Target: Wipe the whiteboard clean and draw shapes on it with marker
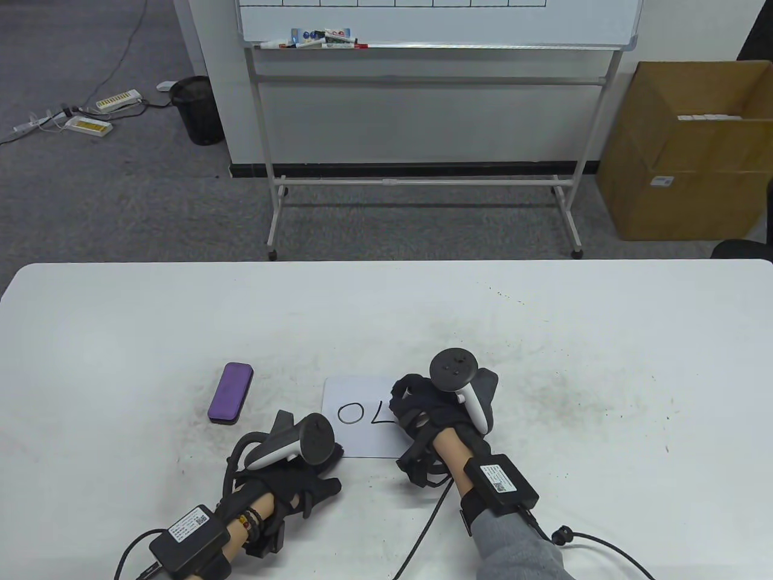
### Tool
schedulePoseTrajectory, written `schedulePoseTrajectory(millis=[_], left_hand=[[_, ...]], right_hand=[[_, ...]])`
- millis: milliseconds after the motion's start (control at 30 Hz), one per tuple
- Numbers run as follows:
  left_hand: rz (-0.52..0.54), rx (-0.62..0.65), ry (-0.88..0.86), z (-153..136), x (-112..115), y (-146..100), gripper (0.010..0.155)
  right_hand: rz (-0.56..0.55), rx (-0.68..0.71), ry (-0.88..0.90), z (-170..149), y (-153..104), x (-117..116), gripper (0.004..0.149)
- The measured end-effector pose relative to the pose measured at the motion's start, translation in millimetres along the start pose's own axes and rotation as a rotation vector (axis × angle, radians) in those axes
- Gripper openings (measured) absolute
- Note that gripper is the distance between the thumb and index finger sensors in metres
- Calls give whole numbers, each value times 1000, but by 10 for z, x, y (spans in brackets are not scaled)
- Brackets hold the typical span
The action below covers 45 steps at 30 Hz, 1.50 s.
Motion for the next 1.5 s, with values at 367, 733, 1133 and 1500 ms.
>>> schedulePoseTrajectory(millis=[367, 733, 1133, 1500], left_hand=[[1, 1, 6, 1, 2, 2, 73], [3, 2, 13, 7, 0, 3, 73], [-5, 2, 13, 11, 7, 2, 73], [-7, 2, 19, 16, 5, 3, 73]], right_hand=[[-52, 36, 24, 180, 182, -123, 45], [-136, 79, -3, 88, 128, 142, 44], [-128, 57, 11, -98, 106, 186, 44], [-100, 83, -41, -15, 40, 190, 43]])
Point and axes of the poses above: the tracker on the back of each hand, its own z axis roughly to the thumb side, its own y axis roughly from the wrist to the fingertips, x = y × z, the point moved 5 cm from there along y, roughly from the wrist to the fingertips, and after that the axes turned 3 degrees about z, right-handed, at the moved point
